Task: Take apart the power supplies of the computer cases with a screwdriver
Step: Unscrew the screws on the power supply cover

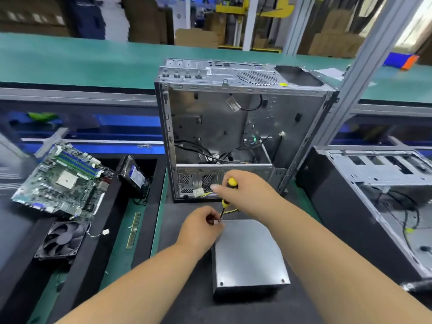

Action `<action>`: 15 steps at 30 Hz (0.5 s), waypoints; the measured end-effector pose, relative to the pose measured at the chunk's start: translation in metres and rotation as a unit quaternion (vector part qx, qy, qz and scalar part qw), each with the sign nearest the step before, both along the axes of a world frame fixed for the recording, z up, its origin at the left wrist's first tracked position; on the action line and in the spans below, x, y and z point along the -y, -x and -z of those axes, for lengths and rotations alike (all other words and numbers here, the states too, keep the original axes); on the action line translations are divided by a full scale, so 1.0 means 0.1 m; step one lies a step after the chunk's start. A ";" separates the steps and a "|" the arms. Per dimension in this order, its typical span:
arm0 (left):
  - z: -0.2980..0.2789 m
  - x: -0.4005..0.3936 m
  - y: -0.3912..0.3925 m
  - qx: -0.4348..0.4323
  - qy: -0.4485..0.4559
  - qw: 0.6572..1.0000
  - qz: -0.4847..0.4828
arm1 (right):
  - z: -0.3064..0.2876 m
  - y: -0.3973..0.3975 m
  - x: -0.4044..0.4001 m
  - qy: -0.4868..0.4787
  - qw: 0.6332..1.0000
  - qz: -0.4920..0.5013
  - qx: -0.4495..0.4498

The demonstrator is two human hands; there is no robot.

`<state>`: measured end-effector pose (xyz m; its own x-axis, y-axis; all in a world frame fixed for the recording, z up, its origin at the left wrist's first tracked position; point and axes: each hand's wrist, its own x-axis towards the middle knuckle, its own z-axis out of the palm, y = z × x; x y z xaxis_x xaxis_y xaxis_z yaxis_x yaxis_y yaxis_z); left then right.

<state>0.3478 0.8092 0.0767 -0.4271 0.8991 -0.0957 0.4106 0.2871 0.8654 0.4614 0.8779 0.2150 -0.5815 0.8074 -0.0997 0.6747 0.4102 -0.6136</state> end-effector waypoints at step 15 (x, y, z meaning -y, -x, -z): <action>0.14 0.03 -0.39 -0.065 -0.026 0.990 -0.121 | 0.16 -0.12 -0.21 -0.003 0.988 -0.137 -0.069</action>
